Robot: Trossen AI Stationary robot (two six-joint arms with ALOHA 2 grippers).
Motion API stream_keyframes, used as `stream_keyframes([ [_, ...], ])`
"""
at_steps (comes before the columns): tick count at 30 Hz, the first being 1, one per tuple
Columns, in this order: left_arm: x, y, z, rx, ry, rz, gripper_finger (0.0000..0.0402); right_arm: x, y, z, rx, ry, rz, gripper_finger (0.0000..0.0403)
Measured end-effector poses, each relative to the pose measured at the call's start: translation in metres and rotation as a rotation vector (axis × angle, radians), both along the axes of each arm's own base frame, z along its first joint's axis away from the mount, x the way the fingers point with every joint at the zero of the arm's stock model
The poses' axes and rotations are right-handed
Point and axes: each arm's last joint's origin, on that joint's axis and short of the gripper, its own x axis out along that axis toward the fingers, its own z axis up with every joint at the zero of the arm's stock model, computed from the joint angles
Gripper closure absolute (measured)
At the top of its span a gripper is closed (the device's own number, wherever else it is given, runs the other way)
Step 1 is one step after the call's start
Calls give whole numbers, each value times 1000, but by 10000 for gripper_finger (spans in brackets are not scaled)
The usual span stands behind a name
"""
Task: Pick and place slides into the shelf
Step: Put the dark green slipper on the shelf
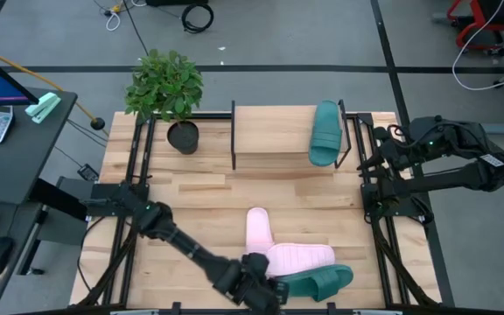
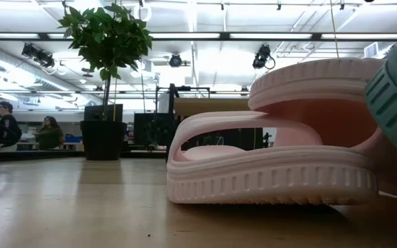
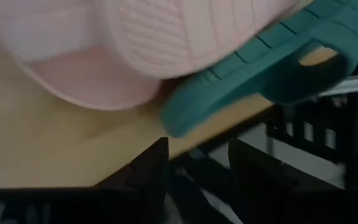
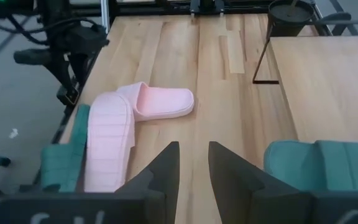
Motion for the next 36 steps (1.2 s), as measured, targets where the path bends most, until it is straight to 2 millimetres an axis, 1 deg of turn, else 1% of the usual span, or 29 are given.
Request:
stream_keyframes([
  [4, -13, -15, 1, 153, -60, -50, 230, 3, 0, 1, 42, -4, -17, 311],
  [8, -20, -24, 3, 355, -138, -112, 230, 6, 0, 1, 71, 7, -33, 311],
  [11, -24, -28, 2, 477, -132, -226, 230, 8, 0, 1, 100, 17, -45, 311],
  [14, -26, -30, -8, 554, -101, -318, 230, 9, 0, 0, 124, 22, -56, 311],
  [17, -29, -31, -22, 594, -70, -363, 230, 10, 0, 1, 152, 22, -76, 311],
  [21, -26, -34, -42, 605, -95, -399, 232, 11, 0, 2, 187, 10, -98, 311],
  [25, -18, -40, -53, 585, -199, -415, 238, 12, 0, 4, 201, -3, -105, 311],
  [27, -17, -41, -60, 574, -223, -412, 239, 12, 0, 4, 203, -4, -103, 311],
  [33, -21, -39, -77, 568, -199, -396, 223, 18, 0, 4, 217, -5, -82, 311],
  [36, -20, -38, -77, 564, -198, -389, 210, 21, 0, 4, 224, 1, -70, 311],
])
